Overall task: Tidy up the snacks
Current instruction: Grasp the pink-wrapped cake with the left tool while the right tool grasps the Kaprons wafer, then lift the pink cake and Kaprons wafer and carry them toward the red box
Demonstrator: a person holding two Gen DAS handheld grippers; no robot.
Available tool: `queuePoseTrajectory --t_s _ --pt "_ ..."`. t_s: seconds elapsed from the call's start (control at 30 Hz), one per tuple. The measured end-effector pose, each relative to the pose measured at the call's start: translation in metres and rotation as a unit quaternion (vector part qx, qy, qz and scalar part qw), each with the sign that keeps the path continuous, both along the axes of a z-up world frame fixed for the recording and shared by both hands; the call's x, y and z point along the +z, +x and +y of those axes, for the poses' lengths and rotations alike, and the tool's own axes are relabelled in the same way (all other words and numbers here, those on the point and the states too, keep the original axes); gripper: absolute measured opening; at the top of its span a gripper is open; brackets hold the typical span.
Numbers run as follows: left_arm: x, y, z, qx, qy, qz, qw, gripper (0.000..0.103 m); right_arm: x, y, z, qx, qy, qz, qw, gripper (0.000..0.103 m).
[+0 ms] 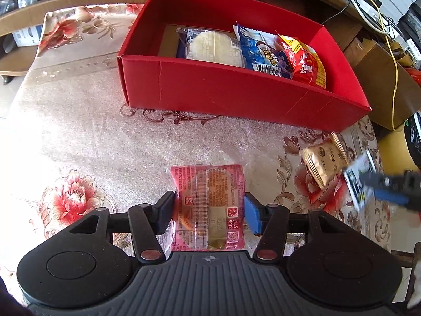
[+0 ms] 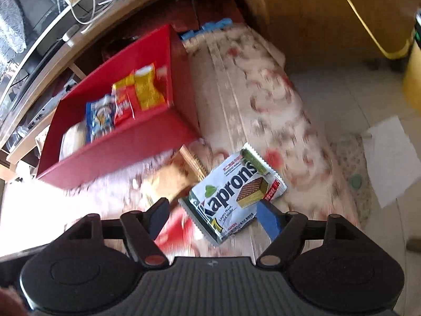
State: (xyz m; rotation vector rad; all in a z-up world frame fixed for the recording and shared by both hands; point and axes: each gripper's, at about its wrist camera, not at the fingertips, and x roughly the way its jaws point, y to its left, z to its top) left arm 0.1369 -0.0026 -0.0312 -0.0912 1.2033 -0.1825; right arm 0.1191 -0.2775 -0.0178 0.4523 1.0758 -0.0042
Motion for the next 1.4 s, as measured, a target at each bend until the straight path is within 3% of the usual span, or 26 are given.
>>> queuePoseTrajectory --t_s 0.13,0.3,0.43,0.53,0.67,0.87,1.13,1.27,1.33,1.4 --pt "0.000 0.001 0.000 -0.001 -0.003 0.000 1.0000 0.063 0.007 -0.003 -0.007 -0.018 -0.023 -0.007 1.000 0.071" --pt "-0.001 0.003 -0.002 0.000 -0.005 0.000 1.0000 0.064 -0.007 0.008 -0.014 -0.054 0.013 0.013 0.998 0.071" --pt "-0.001 0.003 -0.003 -0.003 -0.004 -0.001 1.0000 0.064 -0.015 0.026 -0.005 -0.064 0.010 0.014 0.998 0.071" --pt "-0.002 0.003 -0.001 -0.003 -0.009 0.000 1.0000 0.064 -0.018 0.030 0.014 -0.023 -0.049 0.012 0.998 0.072" --pt "-0.001 0.003 -0.002 -0.006 -0.009 0.000 0.9999 0.065 -0.018 0.017 0.026 0.039 -0.113 0.012 0.993 0.059" --pt "-0.001 -0.005 -0.005 -0.016 0.000 -0.001 0.9999 0.064 -0.015 -0.014 0.030 0.081 -0.123 0.025 0.989 0.055" --pt "0.003 -0.031 -0.002 -0.026 0.002 0.000 0.9996 0.064 -0.015 -0.050 0.068 0.155 -0.125 0.013 0.980 0.055" --pt "0.006 -0.030 0.010 -0.003 -0.011 -0.005 0.9999 0.068 -0.016 -0.051 0.074 0.155 -0.140 0.005 0.978 0.060" --pt "0.006 -0.026 0.013 0.007 -0.013 -0.007 0.9999 0.070 -0.017 -0.052 0.076 0.160 -0.136 0.002 0.978 0.067" --pt "0.004 -0.022 0.012 0.014 -0.013 -0.007 0.9998 0.075 -0.020 -0.051 0.080 0.168 -0.129 0.002 0.977 0.085"
